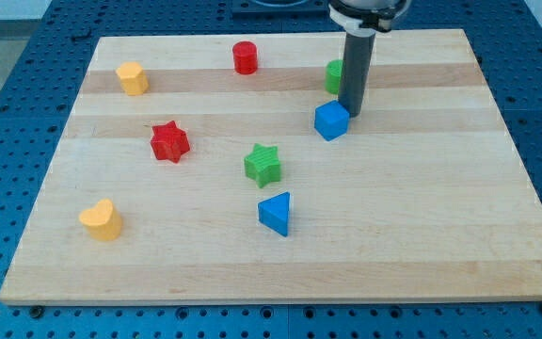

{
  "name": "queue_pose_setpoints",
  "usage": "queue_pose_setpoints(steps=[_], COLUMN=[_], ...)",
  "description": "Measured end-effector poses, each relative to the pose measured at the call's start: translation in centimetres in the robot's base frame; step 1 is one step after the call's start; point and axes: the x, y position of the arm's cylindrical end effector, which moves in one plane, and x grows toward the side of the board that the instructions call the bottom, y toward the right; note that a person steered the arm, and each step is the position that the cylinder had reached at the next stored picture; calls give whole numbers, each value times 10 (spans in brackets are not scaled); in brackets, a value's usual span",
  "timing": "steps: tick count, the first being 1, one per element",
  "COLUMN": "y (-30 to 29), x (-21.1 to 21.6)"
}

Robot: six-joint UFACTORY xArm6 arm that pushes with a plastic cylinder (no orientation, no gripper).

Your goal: Move the blue cube to left

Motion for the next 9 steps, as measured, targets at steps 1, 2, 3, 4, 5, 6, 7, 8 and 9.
queue_pose_setpoints(steps=[1, 2, 3, 4, 5, 6, 7, 8, 9], y=[18, 34, 34, 34, 35, 40, 37, 32, 32], x=[12, 27, 29, 25, 14, 1, -16, -26, -26])
